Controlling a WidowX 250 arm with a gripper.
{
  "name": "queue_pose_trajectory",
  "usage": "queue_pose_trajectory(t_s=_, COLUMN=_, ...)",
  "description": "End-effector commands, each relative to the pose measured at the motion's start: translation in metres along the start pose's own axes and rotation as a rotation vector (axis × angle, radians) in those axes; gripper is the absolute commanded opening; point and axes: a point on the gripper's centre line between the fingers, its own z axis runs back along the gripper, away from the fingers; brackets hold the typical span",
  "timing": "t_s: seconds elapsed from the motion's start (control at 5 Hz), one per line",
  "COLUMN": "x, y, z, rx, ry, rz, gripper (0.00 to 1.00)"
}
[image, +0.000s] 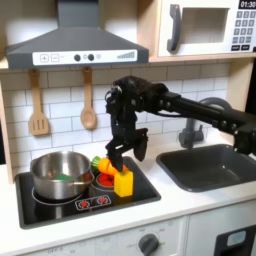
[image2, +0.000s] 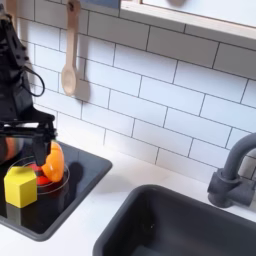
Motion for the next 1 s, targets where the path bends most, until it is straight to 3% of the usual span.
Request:
queue_pose_trajectory(t_s=0.0, x=0.0011, y=-0.0050, z=-0.0129, rx=0.059, ry=0.008, rz=-0.001, gripper=1.00)
queue_pose_trajectory(t_s=0.2, x=0.0038, y=-0.0047, z=-0.0066, rx=0.106, ry=-0.016, rz=-0.001, gripper=1.00)
queue_pose_trajectory(t_s=0.8, x=0.0022, y=0.0022, z=-0.0090, rx=0.110, ry=0.021, rz=0.039, gripper=1.00)
